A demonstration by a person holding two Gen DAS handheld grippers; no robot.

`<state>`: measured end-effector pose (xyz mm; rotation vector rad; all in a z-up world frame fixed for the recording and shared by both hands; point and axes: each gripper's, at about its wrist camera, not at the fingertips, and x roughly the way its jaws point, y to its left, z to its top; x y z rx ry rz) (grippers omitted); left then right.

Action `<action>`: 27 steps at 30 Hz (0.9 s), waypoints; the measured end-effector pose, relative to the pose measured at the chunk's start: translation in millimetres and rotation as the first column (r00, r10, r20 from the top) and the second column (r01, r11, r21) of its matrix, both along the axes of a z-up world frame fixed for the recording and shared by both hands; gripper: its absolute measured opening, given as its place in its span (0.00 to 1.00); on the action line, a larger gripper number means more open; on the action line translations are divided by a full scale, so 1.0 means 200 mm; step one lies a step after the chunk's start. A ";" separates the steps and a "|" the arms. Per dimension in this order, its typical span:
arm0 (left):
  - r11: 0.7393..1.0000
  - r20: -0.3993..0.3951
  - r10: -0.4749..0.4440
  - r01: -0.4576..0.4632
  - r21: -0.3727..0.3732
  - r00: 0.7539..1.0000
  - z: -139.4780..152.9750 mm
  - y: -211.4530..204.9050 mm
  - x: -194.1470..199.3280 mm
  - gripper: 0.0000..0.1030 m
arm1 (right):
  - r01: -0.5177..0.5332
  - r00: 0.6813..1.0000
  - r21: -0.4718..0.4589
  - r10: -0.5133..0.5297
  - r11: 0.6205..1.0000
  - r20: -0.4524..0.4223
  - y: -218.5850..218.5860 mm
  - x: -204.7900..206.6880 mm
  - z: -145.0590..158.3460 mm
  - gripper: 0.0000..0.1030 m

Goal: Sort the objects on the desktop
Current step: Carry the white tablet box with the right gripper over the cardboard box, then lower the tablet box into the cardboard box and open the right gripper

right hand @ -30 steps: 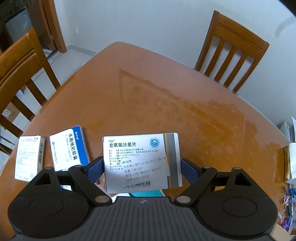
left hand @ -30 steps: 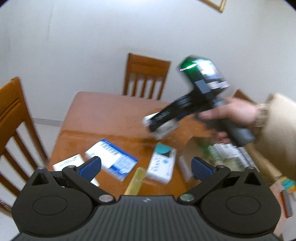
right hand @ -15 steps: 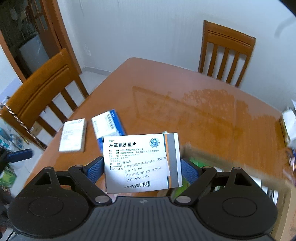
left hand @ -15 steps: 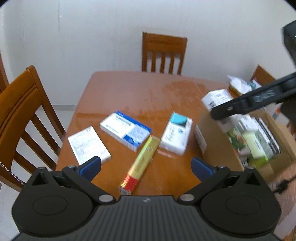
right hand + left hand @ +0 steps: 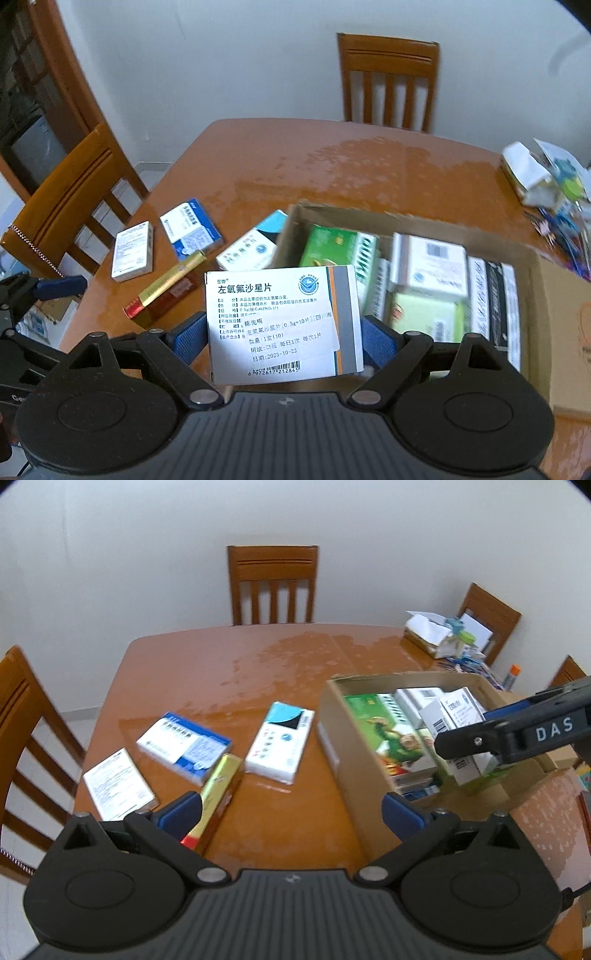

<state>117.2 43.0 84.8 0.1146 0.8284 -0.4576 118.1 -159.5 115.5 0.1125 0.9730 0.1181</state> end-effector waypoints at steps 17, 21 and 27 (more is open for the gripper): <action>0.993 0.077 -0.120 0.119 0.020 0.990 0.10 -0.39 -0.02 1.00 | 0.125 0.992 0.036 -0.126 0.991 0.001 -0.38 -0.13 -0.06 0.88; 0.991 0.054 -0.132 0.131 0.023 0.990 0.08 -0.42 -0.02 1.00 | 0.164 0.987 0.041 -0.164 0.986 -0.005 -0.44 -0.12 -0.10 0.88; 0.992 0.026 -0.123 0.122 0.025 0.992 0.04 -0.41 0.01 1.00 | 0.270 0.963 0.057 -0.270 0.961 -0.022 -0.58 -0.11 -0.14 0.88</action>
